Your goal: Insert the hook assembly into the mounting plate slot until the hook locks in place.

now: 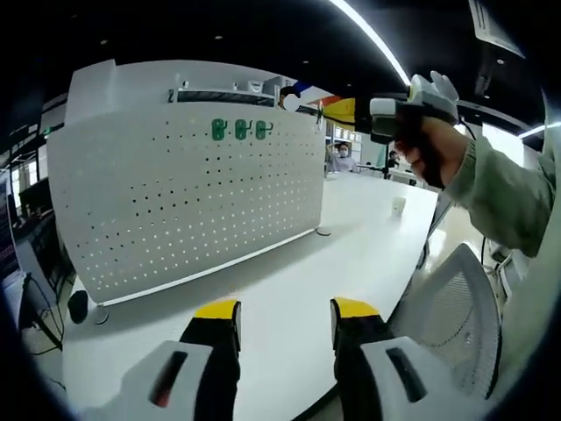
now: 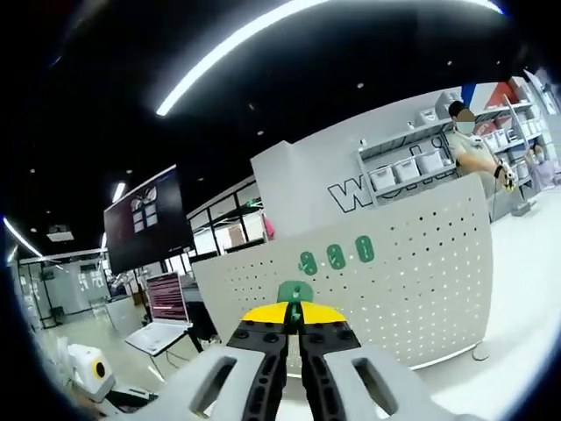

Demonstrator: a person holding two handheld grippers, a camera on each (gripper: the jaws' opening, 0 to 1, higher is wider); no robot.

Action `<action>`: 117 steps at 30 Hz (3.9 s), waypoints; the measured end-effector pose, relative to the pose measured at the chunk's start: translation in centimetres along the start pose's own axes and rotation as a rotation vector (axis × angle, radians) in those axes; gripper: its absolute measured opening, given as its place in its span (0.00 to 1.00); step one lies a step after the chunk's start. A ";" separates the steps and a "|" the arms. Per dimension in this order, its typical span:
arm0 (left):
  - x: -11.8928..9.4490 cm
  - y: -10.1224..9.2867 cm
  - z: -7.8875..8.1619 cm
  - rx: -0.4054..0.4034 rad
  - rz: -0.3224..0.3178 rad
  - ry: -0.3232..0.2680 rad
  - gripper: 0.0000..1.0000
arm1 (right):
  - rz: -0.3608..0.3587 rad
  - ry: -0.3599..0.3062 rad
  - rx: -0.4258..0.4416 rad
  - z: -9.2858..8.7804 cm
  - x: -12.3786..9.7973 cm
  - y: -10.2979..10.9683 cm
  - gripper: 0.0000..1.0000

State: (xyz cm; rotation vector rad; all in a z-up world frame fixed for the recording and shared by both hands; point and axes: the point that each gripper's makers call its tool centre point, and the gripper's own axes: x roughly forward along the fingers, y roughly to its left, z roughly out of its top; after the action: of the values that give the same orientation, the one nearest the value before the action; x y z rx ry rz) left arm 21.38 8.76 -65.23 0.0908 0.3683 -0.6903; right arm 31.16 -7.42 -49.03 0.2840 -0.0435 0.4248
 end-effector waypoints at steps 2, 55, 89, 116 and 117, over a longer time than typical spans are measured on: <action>-0.1 0.2 -0.2 -0.004 0.008 0.003 0.42 | -0.007 -0.010 -0.008 0.5 0.2 -0.4 0.01; 1.7 3.4 -1.2 -0.053 0.031 0.049 0.40 | -0.248 -0.010 -0.261 1.8 10.7 -12.6 0.01; 2.4 3.6 -1.5 -0.068 0.023 0.060 0.40 | -0.273 0.000 -0.336 2.3 13.7 -14.0 0.01; 2.6 3.5 -1.2 -0.069 0.018 0.058 0.40 | -0.288 0.008 -0.372 2.3 13.1 -13.5 0.01; 2.6 3.5 -1.2 -0.069 0.018 0.058 0.40 | -0.285 0.006 -0.368 2.3 13.2 -13.4 0.01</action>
State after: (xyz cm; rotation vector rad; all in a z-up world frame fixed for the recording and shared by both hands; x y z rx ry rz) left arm 25.06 10.11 -67.41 0.0485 0.4460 -0.6575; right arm 48.74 -14.52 -48.98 -0.0746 -0.0734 0.1284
